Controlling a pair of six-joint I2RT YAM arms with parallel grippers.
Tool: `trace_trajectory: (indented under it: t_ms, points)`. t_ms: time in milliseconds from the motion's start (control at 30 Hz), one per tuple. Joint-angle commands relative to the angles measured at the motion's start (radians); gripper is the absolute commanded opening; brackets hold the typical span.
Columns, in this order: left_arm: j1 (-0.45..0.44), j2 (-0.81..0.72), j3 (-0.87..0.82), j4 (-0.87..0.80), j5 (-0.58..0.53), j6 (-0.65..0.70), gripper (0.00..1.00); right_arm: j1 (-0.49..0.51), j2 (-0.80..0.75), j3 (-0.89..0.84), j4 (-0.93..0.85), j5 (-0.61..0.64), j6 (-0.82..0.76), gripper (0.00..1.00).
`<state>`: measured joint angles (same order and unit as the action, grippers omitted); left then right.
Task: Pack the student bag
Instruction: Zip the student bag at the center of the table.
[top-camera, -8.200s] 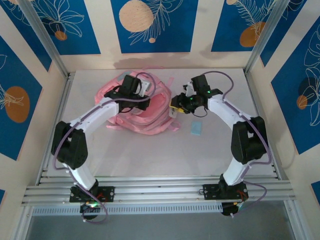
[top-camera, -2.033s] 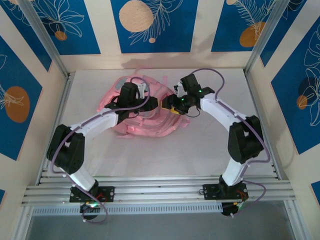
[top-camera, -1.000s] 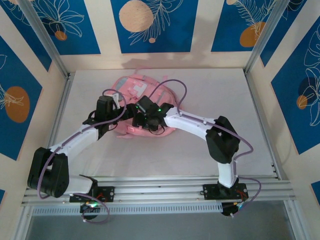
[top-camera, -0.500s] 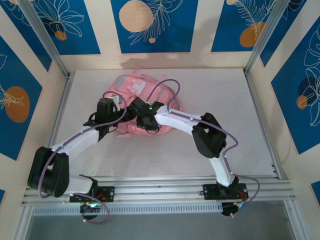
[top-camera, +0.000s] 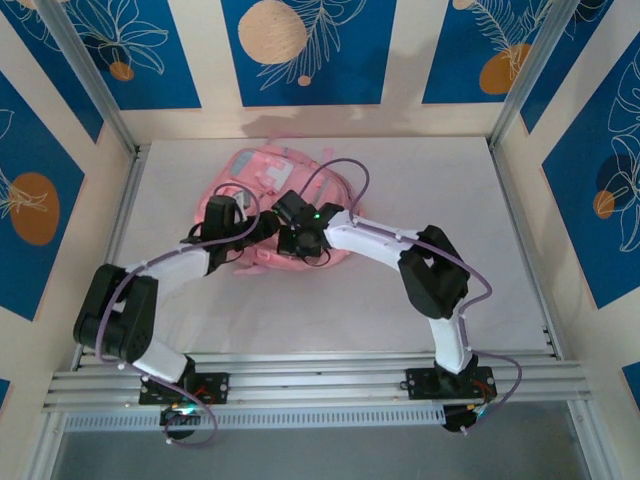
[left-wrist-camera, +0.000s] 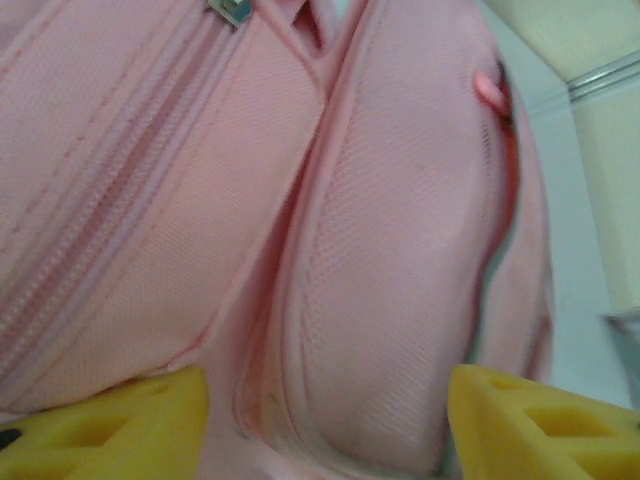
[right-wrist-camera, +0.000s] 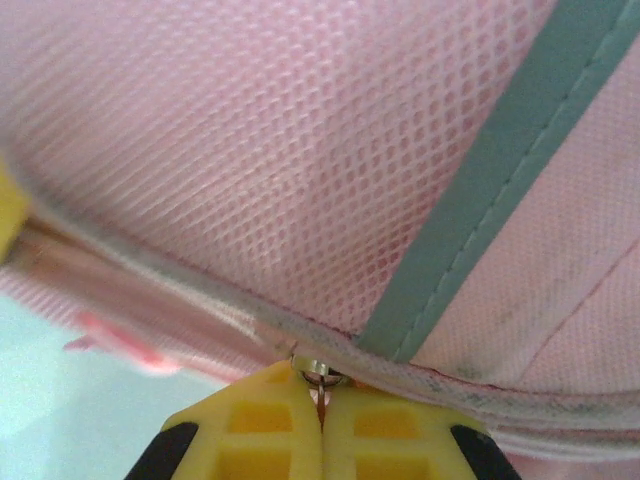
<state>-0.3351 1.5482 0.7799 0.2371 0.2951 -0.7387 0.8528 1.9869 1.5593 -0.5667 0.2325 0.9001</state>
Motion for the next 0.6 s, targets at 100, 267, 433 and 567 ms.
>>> trace_trajectory:
  t_ms: [100,267,433,567]
  points:
    - [-0.015,0.126,0.017,0.037,-0.037,0.0,0.05,-0.013,-0.088,-0.032,-0.04,-0.204,-0.185,0.0]
    - [-0.013,0.149,0.05,0.019,-0.074,0.04,0.0,-0.069,-0.09,-0.064,-0.198,-0.168,-0.412,0.0]
    - [0.0,0.178,0.068,-0.002,-0.083,0.064,0.0,-0.144,-0.104,-0.057,-0.381,-0.043,-0.617,0.0]
    - [0.013,0.19,0.092,-0.038,-0.099,0.101,0.0,-0.243,-0.137,-0.07,-0.43,-0.023,-0.656,0.0]
